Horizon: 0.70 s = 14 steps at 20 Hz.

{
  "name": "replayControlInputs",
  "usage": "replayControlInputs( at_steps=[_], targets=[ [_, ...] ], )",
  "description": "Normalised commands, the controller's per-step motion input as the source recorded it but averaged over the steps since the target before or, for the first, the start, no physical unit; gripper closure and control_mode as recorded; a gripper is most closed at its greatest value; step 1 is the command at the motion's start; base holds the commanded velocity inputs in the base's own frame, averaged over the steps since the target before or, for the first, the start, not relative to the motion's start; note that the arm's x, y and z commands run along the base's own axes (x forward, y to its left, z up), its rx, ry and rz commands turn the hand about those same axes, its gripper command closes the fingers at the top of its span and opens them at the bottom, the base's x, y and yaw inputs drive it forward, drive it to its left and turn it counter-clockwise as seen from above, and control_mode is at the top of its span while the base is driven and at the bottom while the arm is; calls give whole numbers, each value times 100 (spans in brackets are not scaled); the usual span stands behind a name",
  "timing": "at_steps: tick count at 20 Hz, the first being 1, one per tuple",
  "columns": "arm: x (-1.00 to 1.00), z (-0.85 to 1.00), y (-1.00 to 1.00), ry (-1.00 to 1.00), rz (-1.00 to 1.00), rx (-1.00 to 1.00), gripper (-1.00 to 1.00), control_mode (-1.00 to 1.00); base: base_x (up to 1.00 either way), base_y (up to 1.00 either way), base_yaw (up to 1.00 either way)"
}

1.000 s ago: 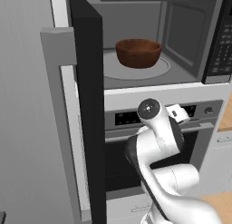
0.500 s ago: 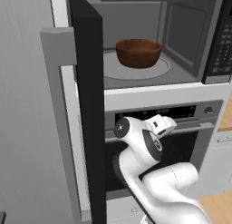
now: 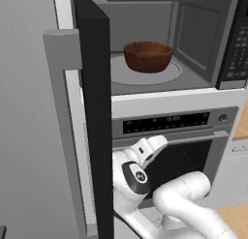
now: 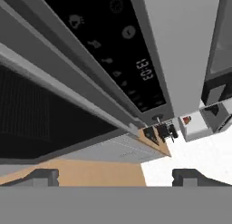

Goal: Open the microwave, place the bowl with waffle inside the microwave, then close the microwave door and turn it on.

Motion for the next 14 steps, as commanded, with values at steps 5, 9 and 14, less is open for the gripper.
replayControlInputs(
  at_steps=[5, 9, 14],
  targets=[
    [0, 0, 50, 25, 0, -46, -100, -100, 0, 0, 0],
    [-4, 0, 51, 20, 0, -45, 100, -100, 0, 0, 0],
    [-20, 0, 53, 12, 0, -44, 100, -100, 0, 0, 0]
  ],
)
